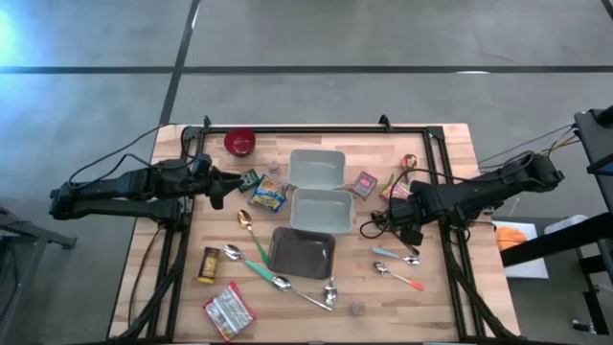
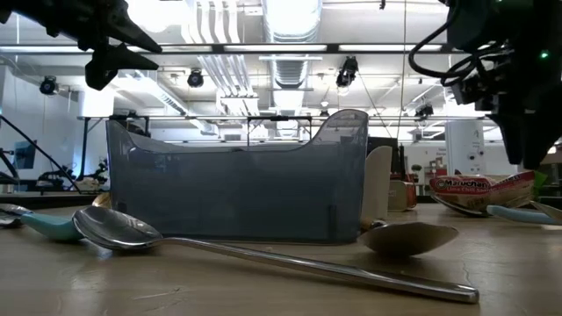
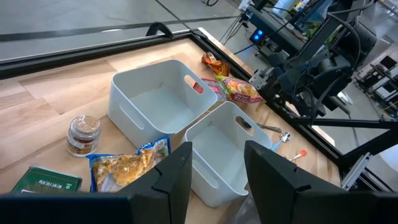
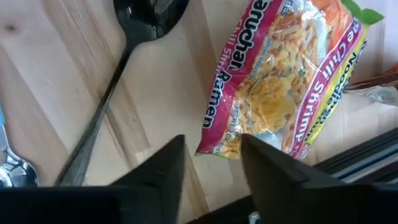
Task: Pick & Place Food Item
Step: Put the green noodle pack into the top gray bin
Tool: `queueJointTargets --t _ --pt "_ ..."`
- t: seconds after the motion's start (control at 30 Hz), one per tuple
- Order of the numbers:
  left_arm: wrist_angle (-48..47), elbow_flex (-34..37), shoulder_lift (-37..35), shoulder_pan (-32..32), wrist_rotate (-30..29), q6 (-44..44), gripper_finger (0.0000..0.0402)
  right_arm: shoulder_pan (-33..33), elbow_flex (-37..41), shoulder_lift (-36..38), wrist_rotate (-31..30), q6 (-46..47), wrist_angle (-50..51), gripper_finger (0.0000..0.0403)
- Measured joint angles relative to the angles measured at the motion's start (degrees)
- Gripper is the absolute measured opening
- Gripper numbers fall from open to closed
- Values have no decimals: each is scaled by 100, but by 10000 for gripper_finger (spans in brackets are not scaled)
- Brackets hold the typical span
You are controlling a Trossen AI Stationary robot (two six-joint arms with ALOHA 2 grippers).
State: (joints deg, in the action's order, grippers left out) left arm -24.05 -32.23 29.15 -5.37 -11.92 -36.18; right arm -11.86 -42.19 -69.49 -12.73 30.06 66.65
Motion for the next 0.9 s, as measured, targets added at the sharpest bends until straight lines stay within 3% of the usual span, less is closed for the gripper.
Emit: queueJointTargets --t 0.2,0.4,0.57,0.9 --pt "0 0 0 0 0 19 151 -1 85 -10 -316 -2 -279 264" --pt "0 0 0 0 2 19 151 0 256 -386 -618 -5 -345 276" --pt "-2 0 0 0 20 17 151 0 153 -1006 -713 -35 -336 245" --pt "-2 0 0 0 47 13 151 -2 116 -1690 -826 140 -226 124"
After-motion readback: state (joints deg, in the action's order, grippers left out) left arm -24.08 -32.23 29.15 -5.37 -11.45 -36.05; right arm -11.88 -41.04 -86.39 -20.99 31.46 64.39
